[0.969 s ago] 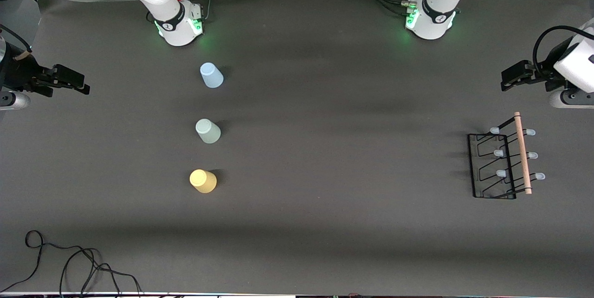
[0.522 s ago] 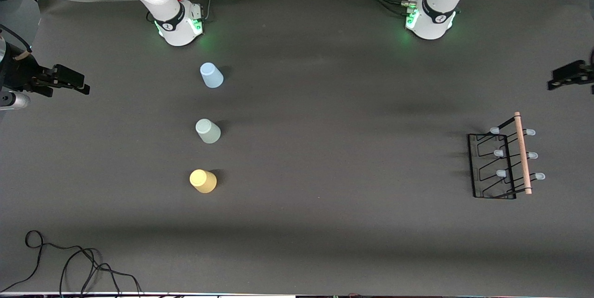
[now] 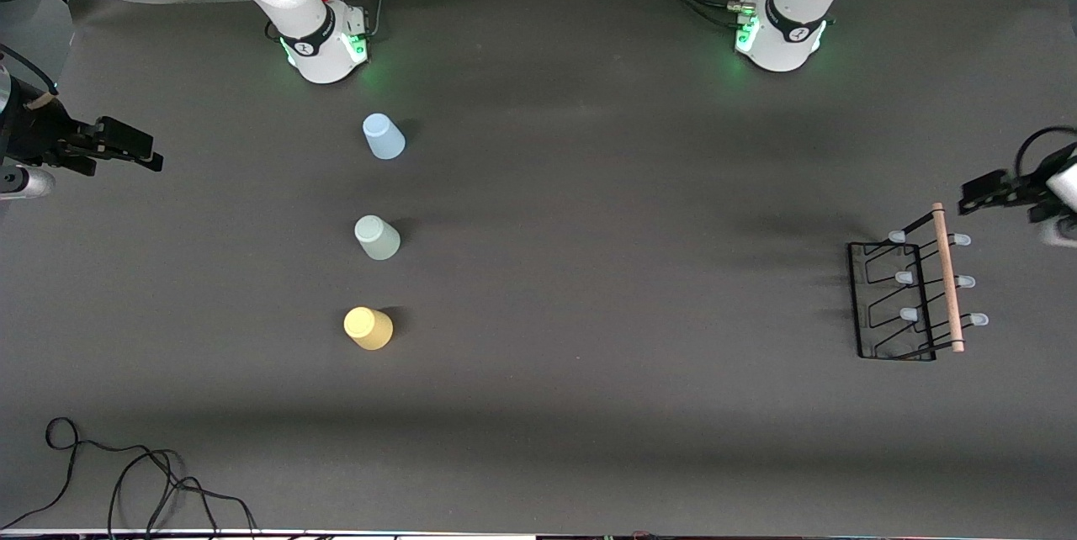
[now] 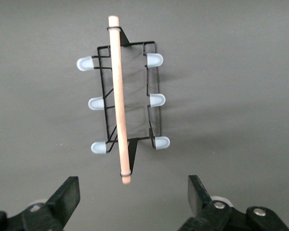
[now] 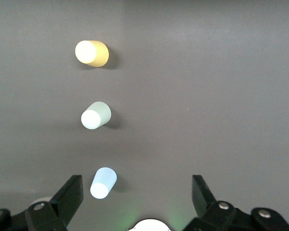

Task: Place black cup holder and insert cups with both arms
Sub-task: 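Lower the left gripper onto the rack's wooden dowel and close it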

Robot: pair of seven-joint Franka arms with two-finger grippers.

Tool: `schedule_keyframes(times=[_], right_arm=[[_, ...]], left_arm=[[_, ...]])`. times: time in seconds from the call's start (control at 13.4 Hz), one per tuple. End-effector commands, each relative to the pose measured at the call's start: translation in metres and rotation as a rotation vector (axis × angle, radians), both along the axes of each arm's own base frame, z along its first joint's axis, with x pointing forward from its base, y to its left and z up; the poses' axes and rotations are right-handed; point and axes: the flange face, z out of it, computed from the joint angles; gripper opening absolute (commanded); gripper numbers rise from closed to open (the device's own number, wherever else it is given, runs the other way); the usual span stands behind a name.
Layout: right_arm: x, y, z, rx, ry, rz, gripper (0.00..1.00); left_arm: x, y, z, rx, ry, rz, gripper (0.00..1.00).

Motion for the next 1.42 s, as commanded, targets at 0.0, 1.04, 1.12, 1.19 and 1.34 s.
schedule_keyframes(times=[0.0, 1.04, 1.12, 1.19, 1.34], right_arm=[[-0.001, 0.000, 0.002, 0.011, -0.006, -0.004, 1.00], [-0.003, 0.000, 0.001, 0.012, 0.001, -0.004, 1.00], [-0.003, -0.001, 0.001, 0.010, 0.002, -0.004, 1.00], [-0.003, 0.000, 0.001, 0.012, 0.002, -0.004, 1.00], [-0.003, -0.001, 0.001, 0.010, 0.001, -0.004, 1.00]], left_arm=[[0.014, 0.004, -0.049, 0.010, 0.026, -0.017, 1.00], [0.031, 0.022, -0.126, 0.001, 0.006, -0.013, 0.00], [0.034, 0.023, -0.118, 0.003, -0.001, -0.011, 0.00], [0.038, 0.023, -0.107, 0.006, -0.008, -0.011, 0.00], [0.044, 0.029, -0.069, 0.006, 0.004, -0.004, 0.00]])
